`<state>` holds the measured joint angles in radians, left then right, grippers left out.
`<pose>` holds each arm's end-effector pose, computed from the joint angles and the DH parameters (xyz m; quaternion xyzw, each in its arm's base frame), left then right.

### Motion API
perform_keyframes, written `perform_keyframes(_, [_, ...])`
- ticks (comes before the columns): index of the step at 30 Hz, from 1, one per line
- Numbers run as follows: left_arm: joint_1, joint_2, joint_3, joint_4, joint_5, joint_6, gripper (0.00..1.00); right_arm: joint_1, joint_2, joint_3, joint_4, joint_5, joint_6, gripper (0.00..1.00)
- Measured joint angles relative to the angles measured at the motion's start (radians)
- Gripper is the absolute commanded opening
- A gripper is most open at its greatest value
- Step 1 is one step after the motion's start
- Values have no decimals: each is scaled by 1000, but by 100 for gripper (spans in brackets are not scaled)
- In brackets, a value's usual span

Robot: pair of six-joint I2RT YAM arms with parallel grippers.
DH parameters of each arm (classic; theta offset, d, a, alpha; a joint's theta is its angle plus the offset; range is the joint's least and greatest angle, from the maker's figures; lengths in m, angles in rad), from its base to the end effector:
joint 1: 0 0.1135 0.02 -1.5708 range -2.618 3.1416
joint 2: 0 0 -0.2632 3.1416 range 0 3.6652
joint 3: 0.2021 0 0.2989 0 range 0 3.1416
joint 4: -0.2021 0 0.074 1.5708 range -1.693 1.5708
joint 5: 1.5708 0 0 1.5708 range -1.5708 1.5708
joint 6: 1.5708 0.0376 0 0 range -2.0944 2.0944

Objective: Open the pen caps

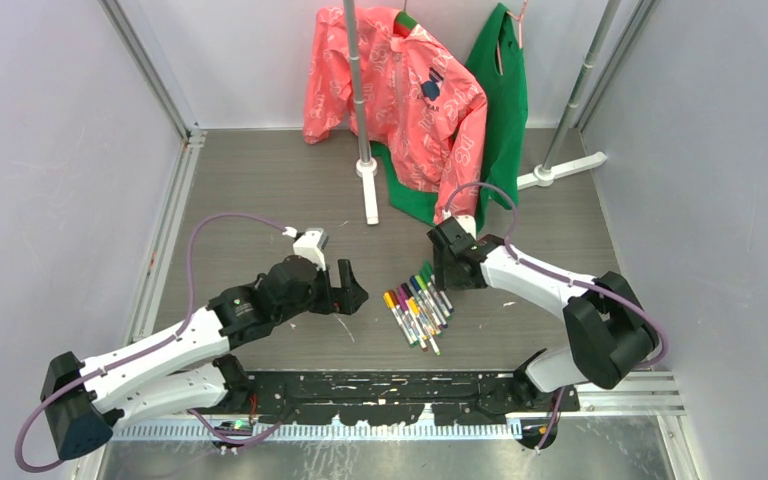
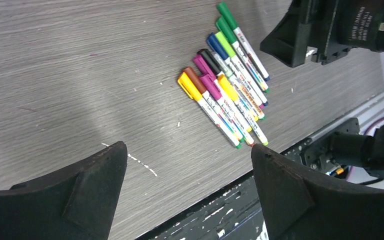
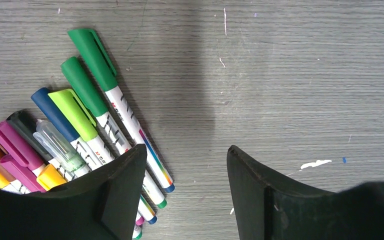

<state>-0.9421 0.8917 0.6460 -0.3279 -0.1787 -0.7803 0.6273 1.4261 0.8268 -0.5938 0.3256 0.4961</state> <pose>0.1504 -0.1955 0.2450 0.0282 0.8753 -0.3103 0.3698 0.2484 0.1652 0.1564 -0.0332 0.9691 -0.0361 0.2416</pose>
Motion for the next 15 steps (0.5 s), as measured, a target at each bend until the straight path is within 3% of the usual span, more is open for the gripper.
perform_keyframes(15, [0,7,10,-49,-79,-60,89,-21,24,3,11,-97,-58,61])
